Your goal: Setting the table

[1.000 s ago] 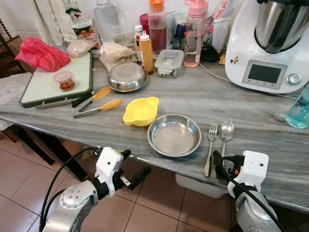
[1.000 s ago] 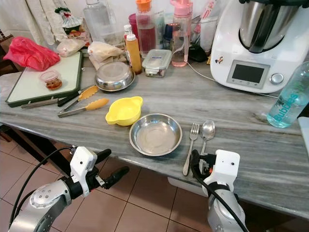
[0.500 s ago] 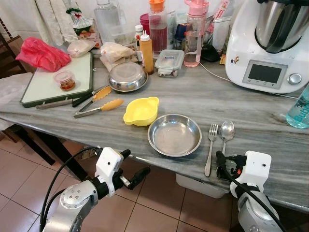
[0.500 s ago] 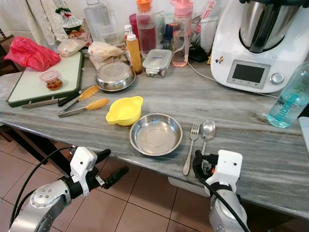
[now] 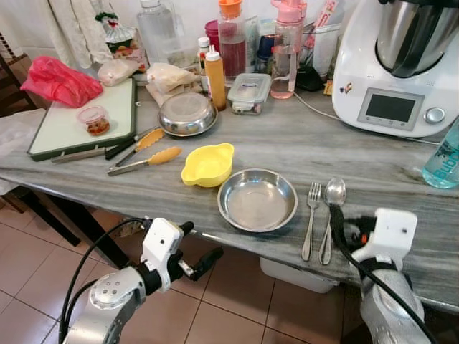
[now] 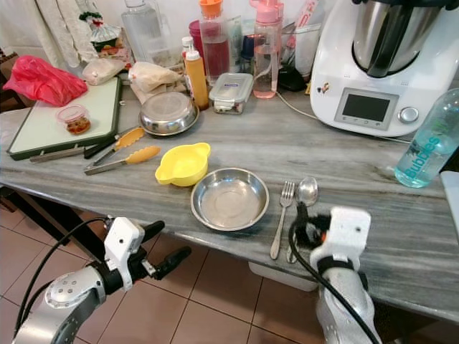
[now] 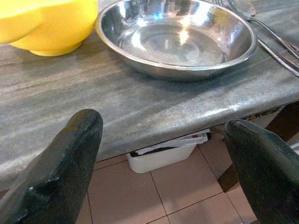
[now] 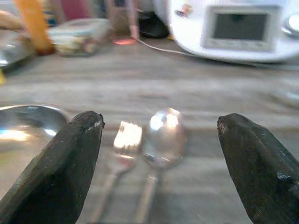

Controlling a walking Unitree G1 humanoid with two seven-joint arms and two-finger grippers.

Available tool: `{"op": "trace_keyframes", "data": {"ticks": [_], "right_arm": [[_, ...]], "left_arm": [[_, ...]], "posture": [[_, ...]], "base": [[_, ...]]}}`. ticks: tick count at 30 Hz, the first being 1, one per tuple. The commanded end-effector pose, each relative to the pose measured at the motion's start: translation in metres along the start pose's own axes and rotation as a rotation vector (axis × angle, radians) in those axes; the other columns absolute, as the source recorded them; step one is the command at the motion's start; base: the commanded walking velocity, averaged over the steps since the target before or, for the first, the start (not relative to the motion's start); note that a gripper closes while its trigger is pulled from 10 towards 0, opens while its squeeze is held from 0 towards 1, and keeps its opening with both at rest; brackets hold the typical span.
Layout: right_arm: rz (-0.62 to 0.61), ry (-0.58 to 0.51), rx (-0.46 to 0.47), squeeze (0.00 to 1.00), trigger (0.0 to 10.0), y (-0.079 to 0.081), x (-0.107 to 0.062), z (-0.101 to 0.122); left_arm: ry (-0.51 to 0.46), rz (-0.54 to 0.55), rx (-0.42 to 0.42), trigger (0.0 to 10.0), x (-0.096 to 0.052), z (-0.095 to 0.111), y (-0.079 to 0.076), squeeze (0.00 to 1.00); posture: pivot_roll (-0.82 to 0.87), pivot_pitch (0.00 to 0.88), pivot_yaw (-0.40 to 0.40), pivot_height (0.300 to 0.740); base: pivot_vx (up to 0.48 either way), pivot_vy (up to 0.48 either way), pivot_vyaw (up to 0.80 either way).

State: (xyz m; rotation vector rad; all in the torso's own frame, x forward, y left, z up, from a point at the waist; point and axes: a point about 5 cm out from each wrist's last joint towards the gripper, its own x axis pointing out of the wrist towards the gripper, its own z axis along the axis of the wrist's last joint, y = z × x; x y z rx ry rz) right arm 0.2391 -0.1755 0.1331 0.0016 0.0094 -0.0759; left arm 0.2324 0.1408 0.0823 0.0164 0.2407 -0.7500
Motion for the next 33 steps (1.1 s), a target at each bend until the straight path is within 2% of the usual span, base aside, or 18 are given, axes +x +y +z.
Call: {"op": "trace_keyframes", "data": {"ticks": [1, 8, 15, 22, 24, 28, 29, 30, 33], "right_arm": [[0.049, -0.043, -0.004, 0.0, 10.0, 0.008, 0.001, 0.008], [0.111, -0.101, 0.004, 0.0, 10.0, 0.021, 0.011, 0.021], [0.12, -0.096, -0.001, 0.0, 10.0, 0.022, 0.014, 0.02], [0.111, -0.103, -0.029, 0.0, 10.0, 0.021, 0.012, 0.02], [0.085, -0.11, -0.065, 0.0, 10.0, 0.016, 0.01, 0.02], [0.055, -0.097, -0.063, 0.0, 10.0, 0.01, 0.007, 0.015], [0.042, -0.093, -0.068, 0.0, 9.5, 0.009, 0.006, 0.013], [0.035, -0.092, -0.063, 0.0, 0.0, 0.007, 0.004, 0.011], [0.032, -0.087, -0.067, 0.0, 0.0, 0.006, 0.003, 0.009]], "left_arm": [[-0.006, 0.011, 0.022, 10.0, -0.003, 0.006, 0.003, 0.0], [-0.005, 0.011, 0.021, 10.0, -0.004, 0.006, 0.001, 0.0], [-0.003, 0.016, 0.02, 10.0, -0.006, 0.006, 0.001, 0.0], [-0.018, 0.038, 0.034, 10.0, -0.006, 0.008, 0.002, 0.0], [-0.055, 0.078, 0.052, 10.0, -0.005, 0.013, 0.005, 0.0], [-0.087, 0.096, 0.053, 10.0, -0.004, 0.019, 0.005, 0.0], [-0.091, 0.098, 0.054, 10.0, -0.003, 0.021, 0.005, 0.0], [-0.098, 0.101, 0.055, 10.0, 0.0, 0.023, 0.005, 0.0], [-0.108, 0.104, 0.055, 10.0, 0.004, 0.026, 0.005, 0.0]], "posture": [[-0.05, 0.04, 0.089, 0.74], [-0.05, 0.042, 0.092, 0.74], [-0.05, 0.044, 0.085, 0.74], [-0.05, 0.044, 0.084, 0.74], [-0.05, 0.045, 0.083, 0.74], [-0.05, 0.043, 0.081, 0.74], [-0.06, 0.042, 0.083, 0.74], [-0.06, 0.039, 0.082, 0.74], [-0.06, 0.036, 0.083, 0.74]], "base": [[0.0, 0.0, 0.0], [0.0, 0.0, 0.0], [0.0, 0.0, 0.0], [0.0, 0.0, 0.0], [0.0, 0.0, 0.0], [0.0, 0.0, 0.0], [0.0, 0.0, 0.0], [0.0, 0.0, 0.0], [0.0, 0.0, 0.0]]}}
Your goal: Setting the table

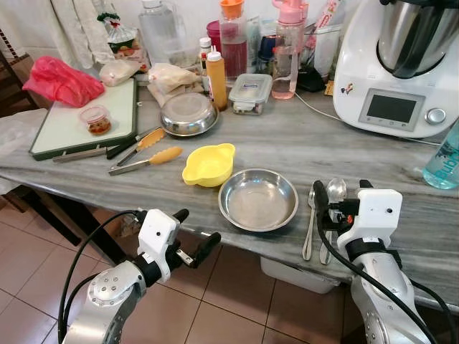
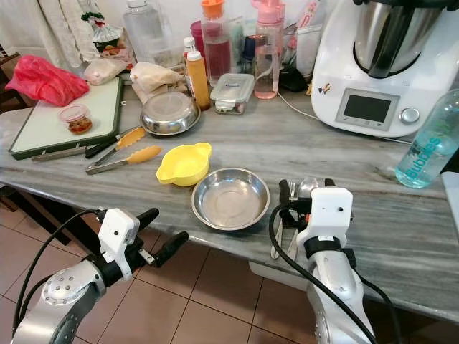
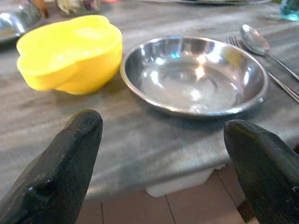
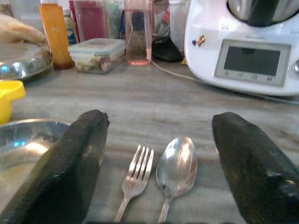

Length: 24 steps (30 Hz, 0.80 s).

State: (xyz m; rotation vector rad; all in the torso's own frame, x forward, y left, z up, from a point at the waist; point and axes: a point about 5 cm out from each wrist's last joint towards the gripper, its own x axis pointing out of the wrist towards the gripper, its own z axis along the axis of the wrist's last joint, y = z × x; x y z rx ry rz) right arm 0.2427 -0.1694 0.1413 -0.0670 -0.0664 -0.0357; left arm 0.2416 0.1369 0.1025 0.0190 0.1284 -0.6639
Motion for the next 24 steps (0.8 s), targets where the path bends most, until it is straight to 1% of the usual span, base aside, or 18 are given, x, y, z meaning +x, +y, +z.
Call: {"op": "trace_keyframes", "data": {"ticks": [1, 3, 6, 7, 8, 9, 10, 12, 15, 17, 18, 20, 24], "right_arm": [[-0.008, -0.005, -0.003, 0.0, 0.0, -0.001, 0.0, 0.0], [-0.016, 0.001, -0.004, 0.0, 0.0, -0.002, -0.001, -0.002], [-0.028, 0.006, 0.004, 0.0, 0.0, -0.004, -0.002, -0.004], [-0.035, 0.009, 0.01, 0.0, 0.4, -0.005, -0.001, -0.004], [-0.035, 0.012, 0.011, 0.0, 5.9, -0.006, -0.001, -0.005], [-0.033, 0.014, 0.016, 0.05, 10.0, -0.006, -0.001, -0.005], [-0.036, 0.015, 0.019, 1.0, 10.0, -0.006, -0.001, -0.006], [-0.04, 0.016, 0.025, 1.0, 10.0, -0.006, -0.001, -0.006], [-0.05, 0.024, 0.025, 1.0, 10.0, -0.007, -0.001, -0.009], [-0.05, 0.03, 0.03, 1.0, 10.0, -0.007, -0.002, -0.011], [-0.059, 0.042, 0.029, 1.0, 10.0, -0.009, -0.002, -0.014], [-0.066, 0.052, 0.035, 1.0, 10.0, -0.01, -0.003, -0.017], [-0.071, 0.062, 0.025, 1.0, 10.0, -0.012, -0.003, -0.019]], "left_arm": [[-0.01, 0.016, 0.022, 10.0, 0.001, 0.005, 0.003, 0.0], [-0.028, 0.029, 0.019, 10.0, 0.007, 0.009, 0.002, 0.0], [-0.041, 0.04, 0.014, 10.0, 0.011, 0.012, 0.002, 0.0], [-0.052, 0.055, 0.01, 10.0, 0.013, 0.013, 0.001, 0.0], [-0.056, 0.062, 0.008, 10.0, 0.013, 0.014, 0.001, 0.0], [-0.057, 0.065, 0.007, 10.0, 0.014, 0.014, 0.001, 0.0], [-0.058, 0.068, 0.006, 10.0, 0.014, 0.014, 0.0, 0.0], [-0.058, 0.077, 0.005, 10.0, 0.014, 0.014, 0.0, 0.0], [-0.059, 0.118, 0.009, 10.0, 0.013, 0.015, 0.002, 0.0], [-0.059, 0.146, 0.015, 10.0, 0.012, 0.014, 0.005, 0.0], [-0.066, 0.187, 0.018, 10.0, 0.011, 0.013, 0.009, 0.0], [-0.066, 0.235, 0.026, 10.0, 0.011, 0.012, 0.014, 0.0], [-0.065, 0.263, 0.015, 10.0, 0.012, 0.01, 0.017, 0.0]], "posture": [[-0.06, 0.035, 0.083, 0.74], [-0.06, 0.033, 0.083, 0.74], [-0.06, 0.027, 0.084, 0.74], [-0.06, 0.022, 0.082, 0.74], [-0.06, 0.021, 0.083, 0.74], [-0.06, 0.019, 0.082, 0.74], [-0.06, 0.018, 0.082, 0.74], [-0.06, 0.015, 0.079, 0.74], [-0.06, 0.011, 0.076, 0.74], [-0.06, 0.007, 0.075, 0.74], [-0.06, 0.004, 0.073, 0.74], [-0.06, 0.0, 0.07, 0.74], [-0.06, 0.0, 0.067, 0.74]], "base": [[0.0, 0.0, 0.0], [0.0, 0.0, 0.0], [0.0, 0.0, 0.0], [0.0, 0.0, 0.0], [0.0, 0.0, 0.0], [0.0, 0.0, 0.0], [0.0, 0.0, 0.0], [0.0, 0.0, 0.0], [0.0, 0.0, 0.0], [0.0, 0.0, 0.0], [0.0, 0.0, 0.0], [0.0, 0.0, 0.0], [0.0, 0.0, 0.0]]}}
